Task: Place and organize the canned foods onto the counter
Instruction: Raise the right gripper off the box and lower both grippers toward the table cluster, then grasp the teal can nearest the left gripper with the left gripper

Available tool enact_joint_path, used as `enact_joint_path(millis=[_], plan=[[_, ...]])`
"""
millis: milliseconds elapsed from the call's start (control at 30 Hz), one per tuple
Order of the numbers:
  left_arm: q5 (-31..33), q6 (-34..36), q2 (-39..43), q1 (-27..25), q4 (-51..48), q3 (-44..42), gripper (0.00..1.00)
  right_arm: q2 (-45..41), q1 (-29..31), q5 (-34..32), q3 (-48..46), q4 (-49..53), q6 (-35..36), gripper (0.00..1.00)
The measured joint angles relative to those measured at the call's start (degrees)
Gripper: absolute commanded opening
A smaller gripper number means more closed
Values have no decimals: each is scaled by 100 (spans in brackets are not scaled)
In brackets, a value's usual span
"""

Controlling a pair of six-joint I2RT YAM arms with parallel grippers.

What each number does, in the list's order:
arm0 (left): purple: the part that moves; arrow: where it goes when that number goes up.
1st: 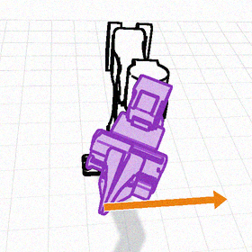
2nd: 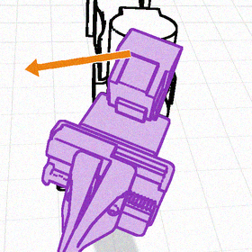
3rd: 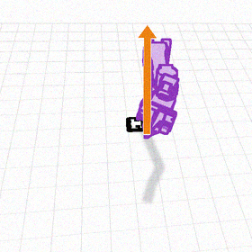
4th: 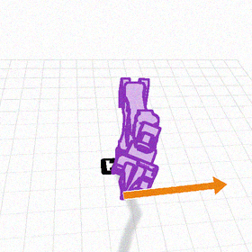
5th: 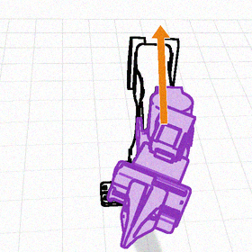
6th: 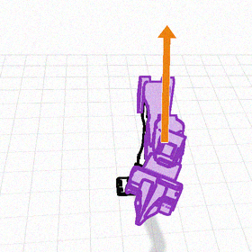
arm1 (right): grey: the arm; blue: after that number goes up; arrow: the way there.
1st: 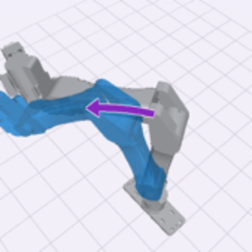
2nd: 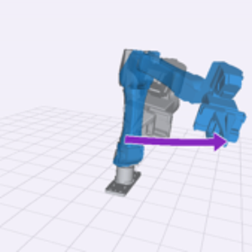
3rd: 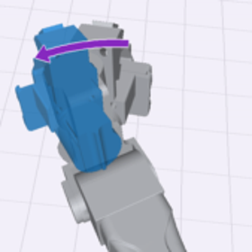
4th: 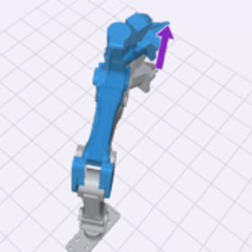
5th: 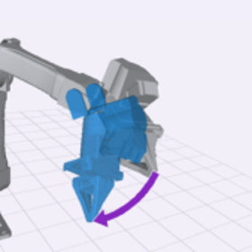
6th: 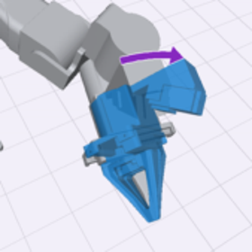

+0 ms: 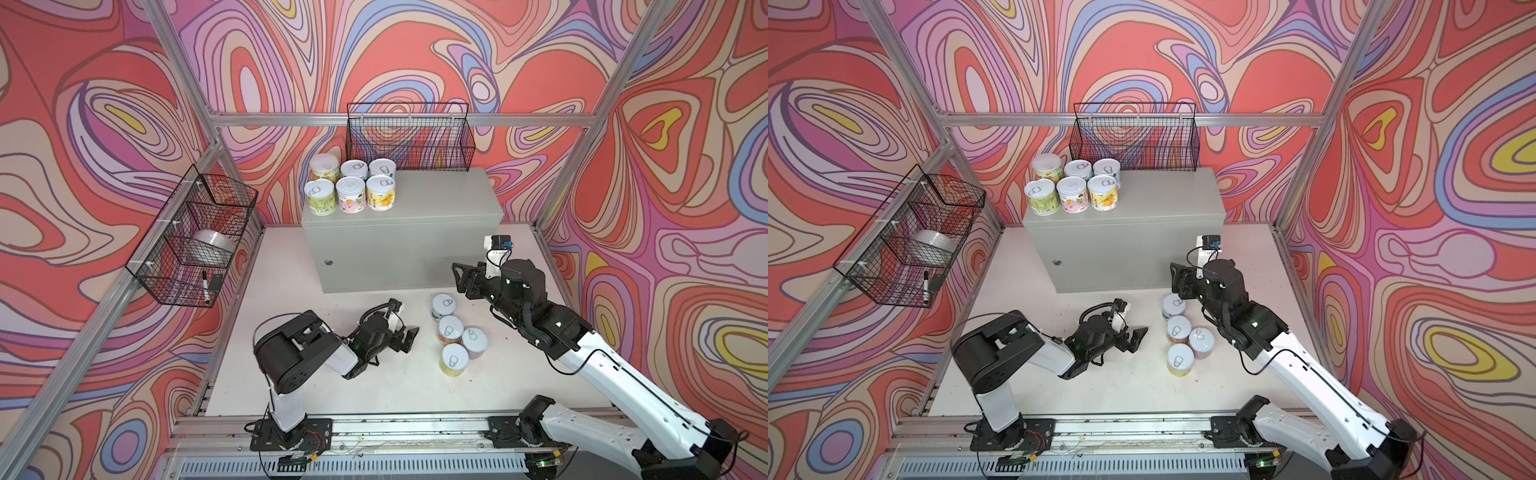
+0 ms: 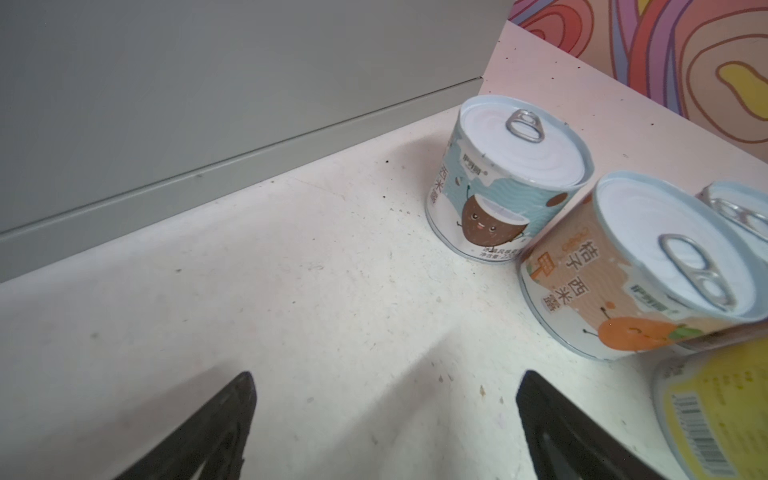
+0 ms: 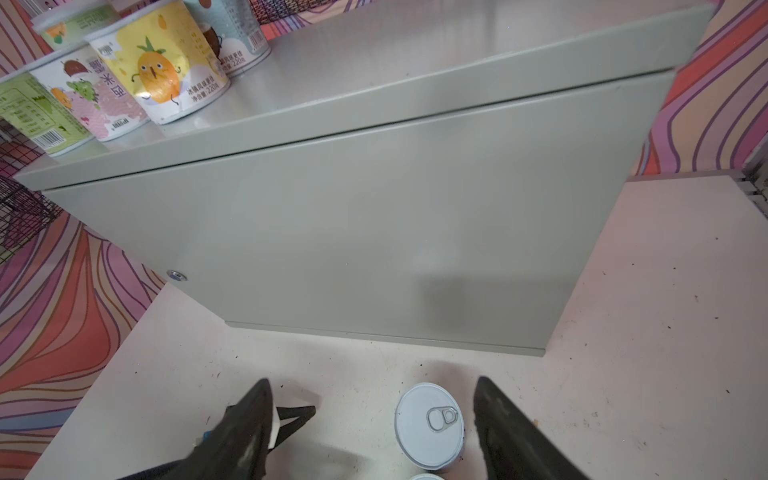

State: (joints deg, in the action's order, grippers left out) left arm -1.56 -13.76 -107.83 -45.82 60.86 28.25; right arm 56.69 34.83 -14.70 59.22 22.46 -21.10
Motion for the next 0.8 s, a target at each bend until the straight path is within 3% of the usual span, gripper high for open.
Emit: enact_joint_path(millis=[267, 800], plan=[[-317, -90, -887, -2, 549, 914, 100, -188, 2, -240, -7, 216, 63, 79], [-225, 308, -1471, -393, -76, 2260, 100, -358, 2, -505, -249, 297, 199, 80]])
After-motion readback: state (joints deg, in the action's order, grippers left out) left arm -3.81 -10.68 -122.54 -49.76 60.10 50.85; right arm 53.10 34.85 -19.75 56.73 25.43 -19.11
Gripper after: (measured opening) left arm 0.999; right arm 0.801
